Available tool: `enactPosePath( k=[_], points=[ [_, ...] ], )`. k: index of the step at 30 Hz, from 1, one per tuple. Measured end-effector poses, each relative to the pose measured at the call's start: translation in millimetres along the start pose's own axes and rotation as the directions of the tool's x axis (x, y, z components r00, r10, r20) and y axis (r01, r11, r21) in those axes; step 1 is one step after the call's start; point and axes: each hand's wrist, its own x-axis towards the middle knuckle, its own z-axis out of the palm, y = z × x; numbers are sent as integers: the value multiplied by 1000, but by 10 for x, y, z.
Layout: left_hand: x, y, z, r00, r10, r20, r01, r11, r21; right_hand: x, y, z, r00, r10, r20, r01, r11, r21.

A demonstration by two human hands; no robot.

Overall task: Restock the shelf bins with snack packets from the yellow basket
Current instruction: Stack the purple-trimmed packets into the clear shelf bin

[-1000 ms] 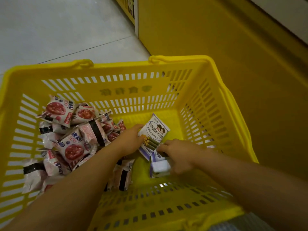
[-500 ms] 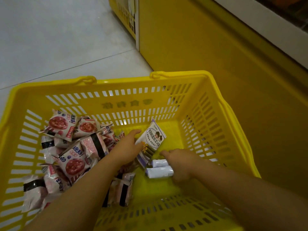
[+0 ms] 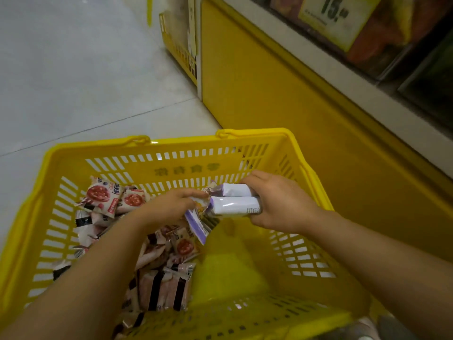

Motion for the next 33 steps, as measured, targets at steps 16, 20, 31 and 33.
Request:
enactPosePath(
  k=[16,20,31,33],
  points=[
    [-1965,1756,-294,928,293,229,-171,883,-436,-1081,-795,-1877,739,-269,-617,295,954,-62],
    [-2484,1981,-214,862,283,420,-108,913,-393,-1323,-1058,-2026,749,-270,-604,304,951,-49],
    [-2592,1871,234,903,281,326,-84,858,-508,-1493,-1151,-2007,951,118,-286,25,893,450],
    [-2559,1907,276,917,289,273,-93,824,-559,-1479,-1135,-2009,940,183,-288,6,836,549]
  ],
)
